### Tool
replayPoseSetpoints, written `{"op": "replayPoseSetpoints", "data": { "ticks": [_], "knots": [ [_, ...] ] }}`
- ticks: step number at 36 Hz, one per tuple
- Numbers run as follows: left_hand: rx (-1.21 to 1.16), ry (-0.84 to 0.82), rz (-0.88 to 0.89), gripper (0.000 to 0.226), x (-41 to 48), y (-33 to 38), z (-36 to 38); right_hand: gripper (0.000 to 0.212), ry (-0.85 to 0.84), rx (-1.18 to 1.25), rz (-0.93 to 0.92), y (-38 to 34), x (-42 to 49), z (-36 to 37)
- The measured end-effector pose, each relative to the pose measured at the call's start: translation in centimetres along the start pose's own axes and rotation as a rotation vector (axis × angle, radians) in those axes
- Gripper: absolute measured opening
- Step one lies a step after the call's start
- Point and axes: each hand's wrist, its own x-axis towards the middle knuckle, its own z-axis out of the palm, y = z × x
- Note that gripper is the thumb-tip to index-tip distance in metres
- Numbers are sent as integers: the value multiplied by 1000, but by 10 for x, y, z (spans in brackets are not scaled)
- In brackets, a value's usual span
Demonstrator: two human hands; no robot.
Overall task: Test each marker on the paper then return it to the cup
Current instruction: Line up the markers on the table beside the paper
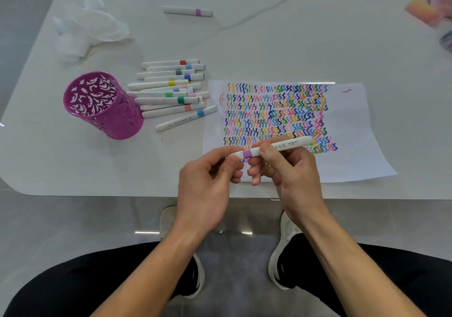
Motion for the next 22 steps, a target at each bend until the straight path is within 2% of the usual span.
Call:
{"op": "replayPoseSetpoints", "data": {
  "ticks": [8,15,22],
  "knots": [
    [-46,-20,22,8,14,19,-18,29,-68,-27,19,-9,1,8],
    [-66,180,139,16,22,41,-53,36,73,-237,-43,-7,4,4],
    [48,405,280,13,23,51,-84,13,100,-386,-107,7,1,12]
  ]
}}
